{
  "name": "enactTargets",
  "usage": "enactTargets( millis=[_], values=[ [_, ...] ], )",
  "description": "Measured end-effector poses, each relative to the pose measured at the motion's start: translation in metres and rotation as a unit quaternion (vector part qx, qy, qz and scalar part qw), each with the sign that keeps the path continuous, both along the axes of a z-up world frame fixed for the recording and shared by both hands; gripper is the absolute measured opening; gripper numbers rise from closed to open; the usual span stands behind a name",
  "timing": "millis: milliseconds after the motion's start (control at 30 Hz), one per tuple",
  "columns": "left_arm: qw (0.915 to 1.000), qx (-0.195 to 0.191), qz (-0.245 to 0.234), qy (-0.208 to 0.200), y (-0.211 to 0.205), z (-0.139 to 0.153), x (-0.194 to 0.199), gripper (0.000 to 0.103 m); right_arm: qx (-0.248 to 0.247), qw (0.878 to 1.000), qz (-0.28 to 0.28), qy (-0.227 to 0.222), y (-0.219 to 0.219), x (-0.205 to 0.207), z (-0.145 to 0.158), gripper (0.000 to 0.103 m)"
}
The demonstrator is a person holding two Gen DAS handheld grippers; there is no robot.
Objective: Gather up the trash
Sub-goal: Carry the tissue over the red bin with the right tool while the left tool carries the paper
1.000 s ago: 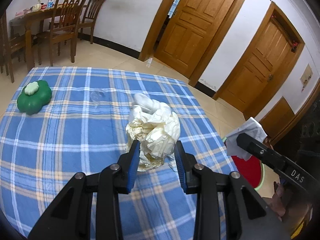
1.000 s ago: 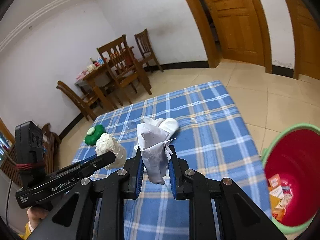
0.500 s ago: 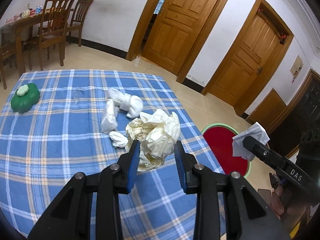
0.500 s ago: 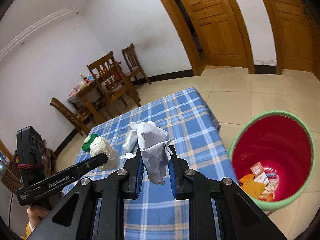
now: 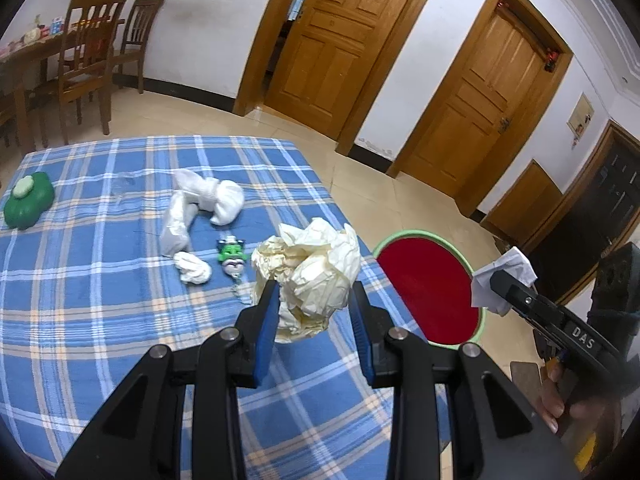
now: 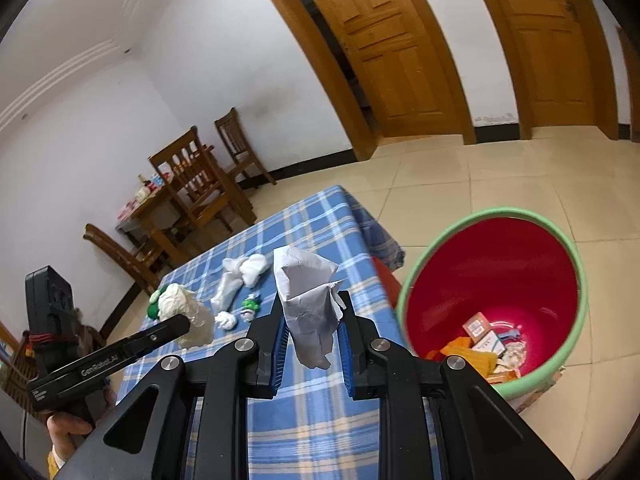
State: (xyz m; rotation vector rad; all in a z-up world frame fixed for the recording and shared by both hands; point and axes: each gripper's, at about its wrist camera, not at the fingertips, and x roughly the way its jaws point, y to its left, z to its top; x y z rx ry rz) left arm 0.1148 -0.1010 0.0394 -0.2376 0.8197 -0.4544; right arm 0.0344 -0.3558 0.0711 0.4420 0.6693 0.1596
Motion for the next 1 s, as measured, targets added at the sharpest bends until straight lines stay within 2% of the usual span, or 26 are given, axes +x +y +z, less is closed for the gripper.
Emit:
enactTargets(
  millis=[233, 800, 933, 1000],
  values=[
    [0.9998, 0.003, -0.020, 0.004, -0.021, -0.001, 0.000, 0.034, -0.009, 0.999, -0.040, 0.021, -0.022, -0.002, -0.015, 0.023],
    [0.9973, 0.020, -0.064, 0.031, -0.068, -0.022, 0.012, 0.034, -0.007, 0.994, -0.082, 0.067, -0.057, 0.003, -0.049, 0.025],
    [0.9963, 0.023, -0.077, 0.032, -0.080, -0.024, 0.013, 0.034, -0.003, 0.992, -0.095, 0.078, -0.067, 0.005, -0.056, 0.027],
    [0.9957, 0.024, -0.083, 0.032, -0.085, -0.025, 0.014, 0.034, -0.002, 0.992, -0.101, 0.082, -0.071, 0.005, -0.059, 0.033]
  ],
)
